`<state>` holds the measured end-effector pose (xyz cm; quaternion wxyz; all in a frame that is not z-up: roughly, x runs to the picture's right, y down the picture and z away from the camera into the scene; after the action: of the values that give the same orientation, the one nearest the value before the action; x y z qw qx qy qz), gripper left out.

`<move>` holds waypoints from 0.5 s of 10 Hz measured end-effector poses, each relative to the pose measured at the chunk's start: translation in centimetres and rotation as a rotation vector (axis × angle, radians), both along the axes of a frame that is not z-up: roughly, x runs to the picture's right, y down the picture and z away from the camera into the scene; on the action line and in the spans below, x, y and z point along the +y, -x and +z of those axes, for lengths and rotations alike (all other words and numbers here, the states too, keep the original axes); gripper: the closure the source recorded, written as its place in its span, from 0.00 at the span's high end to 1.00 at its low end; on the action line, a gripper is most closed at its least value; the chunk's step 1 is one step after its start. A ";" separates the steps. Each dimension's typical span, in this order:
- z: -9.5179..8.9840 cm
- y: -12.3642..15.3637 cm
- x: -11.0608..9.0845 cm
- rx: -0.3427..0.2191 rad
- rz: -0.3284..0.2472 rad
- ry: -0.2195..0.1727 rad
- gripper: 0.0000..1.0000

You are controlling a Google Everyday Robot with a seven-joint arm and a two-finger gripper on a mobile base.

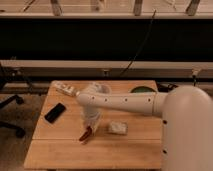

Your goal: Drag the pepper across the table

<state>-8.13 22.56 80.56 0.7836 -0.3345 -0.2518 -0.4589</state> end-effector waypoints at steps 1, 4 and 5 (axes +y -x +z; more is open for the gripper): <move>0.1 -0.5 -0.3 0.003 0.006 0.001 0.00; 0.7 -3.4 -1.3 0.020 0.028 0.006 0.00; 0.9 -4.3 -1.5 0.029 0.035 0.010 0.00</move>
<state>-3.79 21.04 81.51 0.7935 -0.3404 -0.2486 -0.4390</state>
